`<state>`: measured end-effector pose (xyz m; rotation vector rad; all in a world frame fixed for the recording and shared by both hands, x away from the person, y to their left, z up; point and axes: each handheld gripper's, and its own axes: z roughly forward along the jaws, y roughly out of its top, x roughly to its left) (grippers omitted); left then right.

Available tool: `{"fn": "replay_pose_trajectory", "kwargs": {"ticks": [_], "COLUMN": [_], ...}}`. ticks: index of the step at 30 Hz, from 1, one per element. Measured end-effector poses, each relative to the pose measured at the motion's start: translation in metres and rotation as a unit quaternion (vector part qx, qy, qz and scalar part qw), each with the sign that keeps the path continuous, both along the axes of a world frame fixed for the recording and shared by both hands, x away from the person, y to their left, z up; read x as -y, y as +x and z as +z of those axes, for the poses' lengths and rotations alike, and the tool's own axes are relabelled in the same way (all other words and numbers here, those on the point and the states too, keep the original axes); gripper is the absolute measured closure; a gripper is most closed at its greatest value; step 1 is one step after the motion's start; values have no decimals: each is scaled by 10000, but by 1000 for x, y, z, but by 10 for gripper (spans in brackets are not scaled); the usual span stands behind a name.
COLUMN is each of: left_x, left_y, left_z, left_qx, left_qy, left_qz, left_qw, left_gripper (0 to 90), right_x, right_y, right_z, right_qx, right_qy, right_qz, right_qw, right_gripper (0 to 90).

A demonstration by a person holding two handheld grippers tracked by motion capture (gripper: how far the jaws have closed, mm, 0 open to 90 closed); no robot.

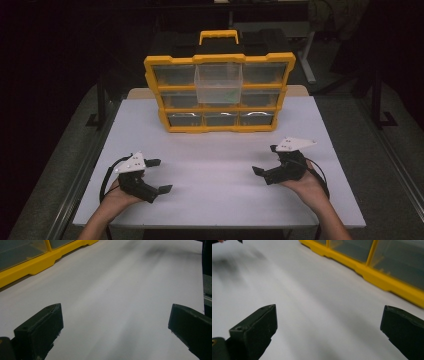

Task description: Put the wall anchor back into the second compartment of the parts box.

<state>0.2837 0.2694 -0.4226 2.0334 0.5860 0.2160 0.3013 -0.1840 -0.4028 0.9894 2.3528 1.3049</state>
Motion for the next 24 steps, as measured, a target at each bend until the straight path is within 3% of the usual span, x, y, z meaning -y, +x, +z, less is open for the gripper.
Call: {"fn": "replay_pose_trajectory", "kwargs": {"ticks": [5,17,24], "left_x": [-2,-3,0], "left_y": [0,-1,1], "left_z": [-1,-3,-9], "left_qx": [8,27,-104], "left_qy": [-15,4,276], "left_qz": [7,2,17], "left_qw": [10000,10000,9996], "left_gripper": [0,0,0], "right_x": [9,28,28], "right_y": [-12,-38,-39], "right_z": [-17,-38,-37], "right_qx": [-134,-81,45], "right_qy": [42,75,-71], "right_qz": [-34,-186,-165], "right_qw": [9999,9998,9998], "right_gripper": [6,7,6]}}
